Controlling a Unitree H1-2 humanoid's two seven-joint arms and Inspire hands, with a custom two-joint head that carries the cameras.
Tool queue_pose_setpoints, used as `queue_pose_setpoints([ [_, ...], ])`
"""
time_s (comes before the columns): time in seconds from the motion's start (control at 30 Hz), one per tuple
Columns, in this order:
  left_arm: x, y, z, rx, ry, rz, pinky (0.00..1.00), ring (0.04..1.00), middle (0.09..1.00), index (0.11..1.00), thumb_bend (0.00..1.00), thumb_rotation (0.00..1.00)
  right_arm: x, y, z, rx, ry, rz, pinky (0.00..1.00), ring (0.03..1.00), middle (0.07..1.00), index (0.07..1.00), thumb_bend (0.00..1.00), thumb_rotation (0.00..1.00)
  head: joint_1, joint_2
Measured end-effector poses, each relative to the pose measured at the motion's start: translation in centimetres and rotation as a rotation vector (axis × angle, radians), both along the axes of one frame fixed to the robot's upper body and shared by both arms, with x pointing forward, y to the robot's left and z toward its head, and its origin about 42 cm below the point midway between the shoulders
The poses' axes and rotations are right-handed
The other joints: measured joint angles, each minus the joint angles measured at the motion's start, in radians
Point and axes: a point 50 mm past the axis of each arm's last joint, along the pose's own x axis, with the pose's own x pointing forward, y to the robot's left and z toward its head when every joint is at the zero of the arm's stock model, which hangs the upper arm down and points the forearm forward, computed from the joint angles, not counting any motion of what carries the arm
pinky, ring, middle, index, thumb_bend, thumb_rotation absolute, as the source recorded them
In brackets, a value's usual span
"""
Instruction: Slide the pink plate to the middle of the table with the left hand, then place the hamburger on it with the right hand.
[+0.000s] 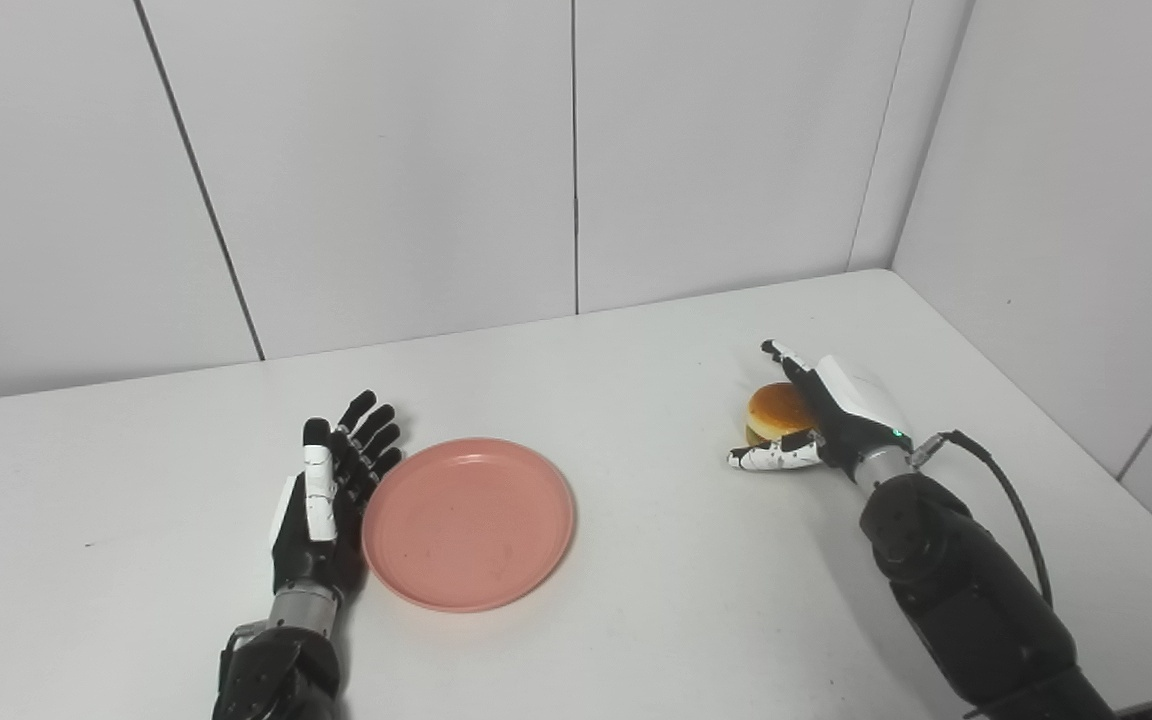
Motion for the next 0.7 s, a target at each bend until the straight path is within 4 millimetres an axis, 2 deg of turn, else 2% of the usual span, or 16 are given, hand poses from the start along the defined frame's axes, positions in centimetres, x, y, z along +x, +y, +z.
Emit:
queue_pose_setpoints([
  [0.13,-0.01,0.0,0.03,0.0,-0.001,-0.001,0.92,0.897,0.876,0.859,0.91,1.0,-0.02,-0.24,0.17,0.004,-0.003,-0.013,0.75,0.862,0.887,0.868,0.72,0.21,0.005,0.0],
  [0.23,-0.04,0.01,0.06,0.001,-0.003,-0.001,0.91,0.892,0.87,0.852,0.91,1.0,-0.07,-0.37,0.44,0.007,-0.014,-0.018,0.61,0.752,0.812,0.845,0.67,0.13,0.008,0.002],
  [0.27,-0.05,0.0,0.06,0.001,-0.004,-0.001,0.91,0.891,0.868,0.848,0.91,1.0,-0.09,-0.43,0.51,0.008,-0.018,-0.021,0.51,0.65,0.724,0.842,0.65,0.08,0.009,0.003],
  [0.3,-0.05,-0.02,0.07,0.001,-0.004,-0.002,0.9,0.889,0.866,0.846,0.91,1.0,-0.13,-0.49,0.6,0.01,-0.023,-0.024,0.4,0.534,0.585,0.836,0.59,0.03,0.009,0.003],
  [0.33,-0.05,-0.02,0.08,0.001,-0.004,-0.002,0.9,0.888,0.865,0.846,0.91,1.0,-0.2,-0.55,0.68,0.012,-0.031,-0.028,0.33,0.457,0.525,0.828,0.57,0.01,0.009,0.005],
  [0.37,-0.08,0.0,0.09,0.001,-0.005,-0.001,0.9,0.889,0.866,0.846,0.91,1.0,-0.28,-0.63,0.71,0.013,-0.042,-0.036,0.29,0.418,0.508,0.823,0.56,0.01,0.009,0.005],
  [0.4,-0.1,0.02,0.09,0.001,-0.006,-0.001,0.9,0.891,0.867,0.848,0.91,1.0,-0.34,-0.71,0.7,0.014,-0.049,-0.043,0.21,0.313,0.486,0.805,0.56,0.0,0.009,0.005],
  [0.43,-0.1,0.02,0.09,0.0,-0.006,-0.001,0.9,0.891,0.868,0.848,0.91,1.0,-0.43,-0.8,0.63,0.015,-0.052,-0.049,0.18,0.277,0.478,0.799,0.55,0.0,0.009,0.005],
  [0.57,-0.19,0.08,0.1,0.0,-0.008,0.001,0.9,0.894,0.873,0.85,0.92,1.0,-0.59,-0.79,0.52,0.023,-0.086,-0.073,0.19,0.293,0.475,0.716,0.54,0.0,0.011,0.003],
  [0.7,-0.24,0.09,0.12,0.0,-0.009,0.001,0.91,0.9,0.879,0.859,0.91,1.0,-0.62,-0.4,0.34,0.037,-0.098,-0.076,0.14,0.218,0.47,0.647,0.54,0.0,0.012,0.006],
])
